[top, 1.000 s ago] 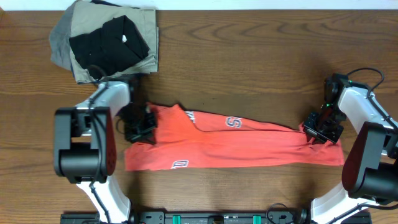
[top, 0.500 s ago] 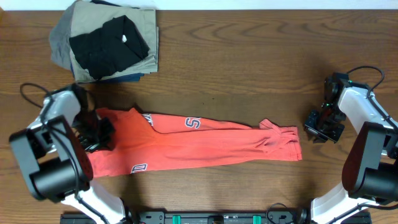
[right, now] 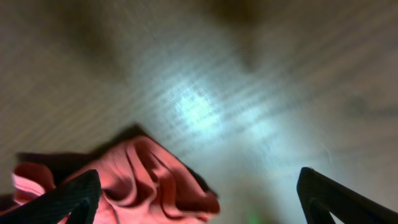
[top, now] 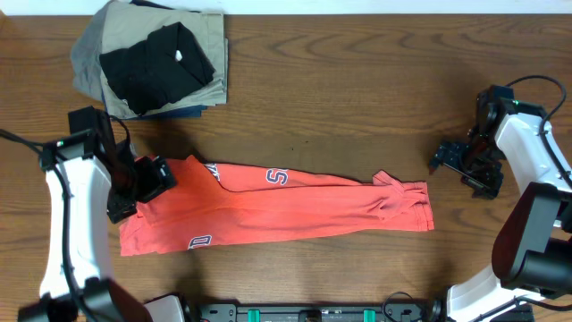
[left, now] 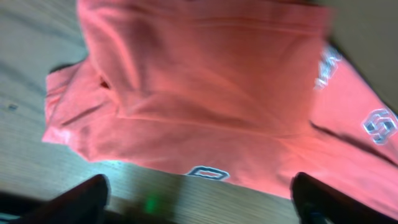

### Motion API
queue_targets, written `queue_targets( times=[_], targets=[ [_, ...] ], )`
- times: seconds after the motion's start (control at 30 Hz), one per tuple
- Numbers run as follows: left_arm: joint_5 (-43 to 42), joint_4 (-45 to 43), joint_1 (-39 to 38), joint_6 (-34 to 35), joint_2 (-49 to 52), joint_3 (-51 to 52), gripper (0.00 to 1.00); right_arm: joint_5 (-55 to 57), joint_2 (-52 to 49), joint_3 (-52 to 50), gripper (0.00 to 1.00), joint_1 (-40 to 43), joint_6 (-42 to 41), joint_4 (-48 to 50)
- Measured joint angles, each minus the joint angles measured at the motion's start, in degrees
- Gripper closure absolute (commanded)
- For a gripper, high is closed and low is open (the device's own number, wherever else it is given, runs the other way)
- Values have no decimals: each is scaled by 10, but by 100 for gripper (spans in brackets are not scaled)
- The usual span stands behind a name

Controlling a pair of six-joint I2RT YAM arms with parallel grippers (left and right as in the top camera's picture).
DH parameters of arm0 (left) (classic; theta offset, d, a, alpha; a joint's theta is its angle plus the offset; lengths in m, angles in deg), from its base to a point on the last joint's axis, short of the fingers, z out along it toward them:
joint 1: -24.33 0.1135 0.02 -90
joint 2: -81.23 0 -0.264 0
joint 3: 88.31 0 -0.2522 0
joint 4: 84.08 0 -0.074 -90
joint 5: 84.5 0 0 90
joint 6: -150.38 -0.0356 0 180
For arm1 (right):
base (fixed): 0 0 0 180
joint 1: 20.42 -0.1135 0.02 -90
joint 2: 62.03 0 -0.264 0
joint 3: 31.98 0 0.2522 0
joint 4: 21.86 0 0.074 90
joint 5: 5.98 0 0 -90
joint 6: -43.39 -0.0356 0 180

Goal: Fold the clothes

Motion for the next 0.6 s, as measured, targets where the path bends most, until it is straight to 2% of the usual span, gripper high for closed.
queue_targets(
  times=[0.27,0.53,0.6],
  targets=[
    [-23,-1,-19,0,-13,0,2,-171,0,-87,1,16,114,87],
    [-31,-1,-20,0,-13,0,2,-264,13,-144,1,-9,145,110],
    [-32,-1,-20,0,-13,0,2,-284,15,-150,4,-20,147,113]
  ],
)
